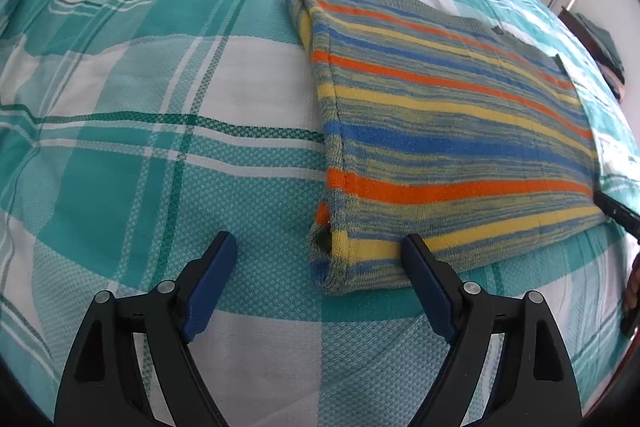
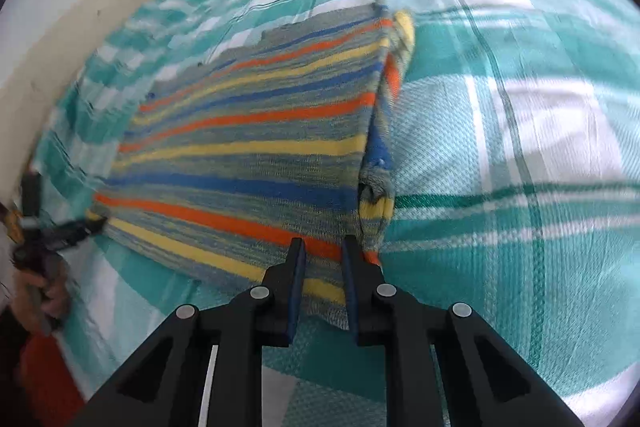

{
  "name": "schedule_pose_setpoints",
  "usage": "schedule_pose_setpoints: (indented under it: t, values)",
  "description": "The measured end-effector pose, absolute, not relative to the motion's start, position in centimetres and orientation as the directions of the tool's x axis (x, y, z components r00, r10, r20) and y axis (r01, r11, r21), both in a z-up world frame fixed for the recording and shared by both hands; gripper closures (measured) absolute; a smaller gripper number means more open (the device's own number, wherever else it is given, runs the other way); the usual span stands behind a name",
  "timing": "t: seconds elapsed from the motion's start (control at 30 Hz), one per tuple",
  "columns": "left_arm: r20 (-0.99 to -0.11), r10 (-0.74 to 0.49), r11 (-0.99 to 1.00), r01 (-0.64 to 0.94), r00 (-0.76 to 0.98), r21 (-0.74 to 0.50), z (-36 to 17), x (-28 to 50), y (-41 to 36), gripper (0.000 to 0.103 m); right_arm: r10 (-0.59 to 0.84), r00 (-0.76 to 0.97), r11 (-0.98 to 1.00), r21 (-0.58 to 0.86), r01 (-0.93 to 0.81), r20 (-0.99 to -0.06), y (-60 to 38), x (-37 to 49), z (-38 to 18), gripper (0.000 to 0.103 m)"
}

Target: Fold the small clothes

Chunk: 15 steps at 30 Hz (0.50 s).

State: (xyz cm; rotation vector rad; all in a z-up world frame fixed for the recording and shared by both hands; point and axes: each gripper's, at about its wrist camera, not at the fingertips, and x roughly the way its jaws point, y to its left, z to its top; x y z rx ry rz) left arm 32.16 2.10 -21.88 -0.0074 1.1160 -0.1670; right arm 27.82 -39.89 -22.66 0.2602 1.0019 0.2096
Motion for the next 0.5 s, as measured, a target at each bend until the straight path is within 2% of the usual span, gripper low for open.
schedule_pose_setpoints:
  t: [0.17, 0.3, 0.33, 0.37, 0.5]
  values:
    - [-0.907, -0.097, 0.995, 0.066, 0.409, -0.077, -21.9, 30.9, 3.3, 0.01, 0.276, 0.541, 0.951, 0.308, -0.034, -0.794, -39.6, 26.9, -22.0, 0.085]
    - [-0.912, -0.046, 0.998, 0.05, 0.408, -0.028, -21.0, 27.4, 4.1, 0.011, 0.276, 0.537, 0.947, 0.32, -0.011, -0.797, -39.5, 25.1, -21.4, 0.085]
    - [-0.909, -0.047, 0.998, 0.047, 0.413, -0.031, -20.7, 26.2, 4.5, 0.011, 0.263, 0.536, 0.951, 0.308, -0.006, -0.802, -39.5, 24.4, -21.1, 0.081]
    - [-0.906, -0.055, 0.998, 0.045, 0.42, -0.039, -20.5, 24.9, 5.0, 0.011, 0.222, 0.513, 0.963, 0.27, 0.02, -0.829, -39.6, 23.2, -20.7, 0.067]
    - [-0.89, -0.042, 0.999, 0.022, 0.454, -0.036, -21.2, 21.2, 5.7, 0.006, 0.233, 0.525, 0.949, 0.31, 0.061, -0.819, -40.1, 17.8, -19.8, 0.057]
